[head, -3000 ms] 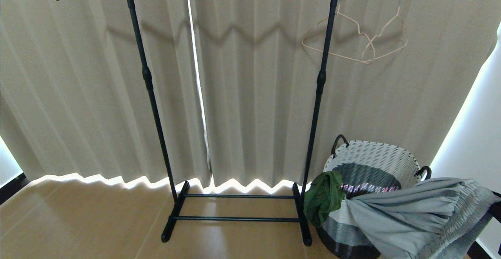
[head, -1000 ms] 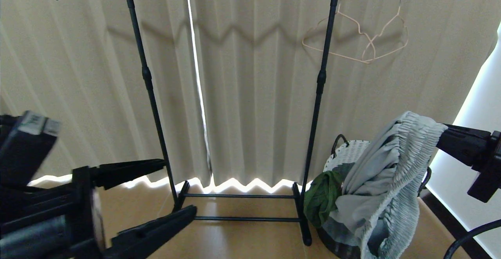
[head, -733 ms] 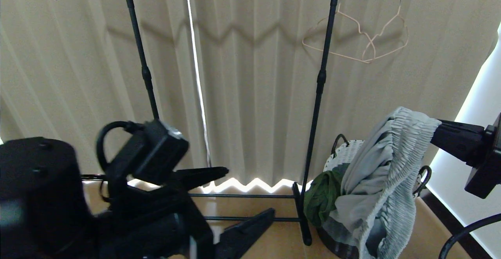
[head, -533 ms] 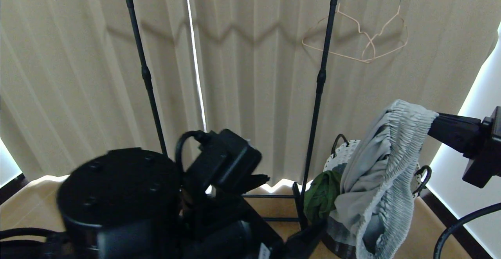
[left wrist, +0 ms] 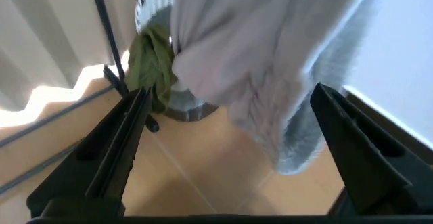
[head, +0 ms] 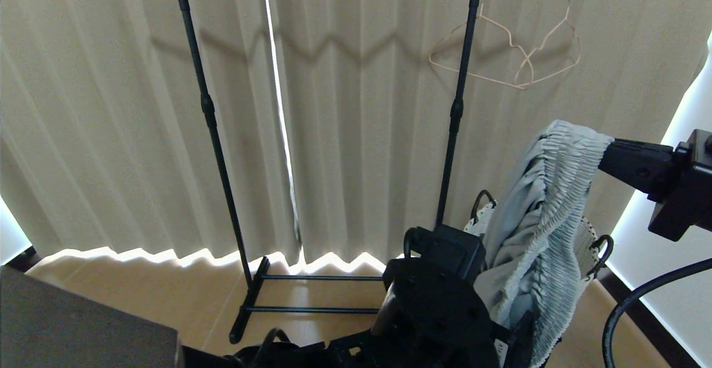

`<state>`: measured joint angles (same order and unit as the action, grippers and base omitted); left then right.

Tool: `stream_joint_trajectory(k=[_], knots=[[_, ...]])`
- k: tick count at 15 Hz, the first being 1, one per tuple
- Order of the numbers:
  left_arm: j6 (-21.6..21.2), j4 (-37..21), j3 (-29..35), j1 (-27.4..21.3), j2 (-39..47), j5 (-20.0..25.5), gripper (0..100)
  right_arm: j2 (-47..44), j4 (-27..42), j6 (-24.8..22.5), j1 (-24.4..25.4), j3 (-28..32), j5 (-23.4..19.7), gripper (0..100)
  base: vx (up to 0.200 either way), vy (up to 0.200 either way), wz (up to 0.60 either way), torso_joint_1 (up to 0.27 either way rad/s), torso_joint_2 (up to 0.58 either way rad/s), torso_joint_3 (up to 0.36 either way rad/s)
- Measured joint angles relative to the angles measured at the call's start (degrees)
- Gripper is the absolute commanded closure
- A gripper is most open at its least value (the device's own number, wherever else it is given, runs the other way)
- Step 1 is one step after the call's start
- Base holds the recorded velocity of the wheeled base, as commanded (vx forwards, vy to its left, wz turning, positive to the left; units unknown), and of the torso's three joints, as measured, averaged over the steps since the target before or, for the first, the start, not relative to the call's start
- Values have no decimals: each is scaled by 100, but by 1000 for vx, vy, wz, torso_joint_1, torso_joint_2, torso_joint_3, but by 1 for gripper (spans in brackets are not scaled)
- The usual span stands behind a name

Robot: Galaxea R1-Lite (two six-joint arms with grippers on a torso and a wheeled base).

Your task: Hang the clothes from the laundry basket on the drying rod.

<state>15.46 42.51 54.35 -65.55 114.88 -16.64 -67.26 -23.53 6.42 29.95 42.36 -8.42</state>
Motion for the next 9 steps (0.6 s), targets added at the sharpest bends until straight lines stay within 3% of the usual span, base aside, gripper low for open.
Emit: stream_joint_trajectory(k=[3, 9], knots=[[16, 2, 105, 11, 372, -347, 0, 6, -266, 0, 2, 20, -134, 100, 0, 0, 0, 0, 0, 0], [184, -4, 59, 152, 610, -400, 0, 37, -263, -7, 0, 24, -140, 100, 0, 0, 0, 0, 0, 0]])
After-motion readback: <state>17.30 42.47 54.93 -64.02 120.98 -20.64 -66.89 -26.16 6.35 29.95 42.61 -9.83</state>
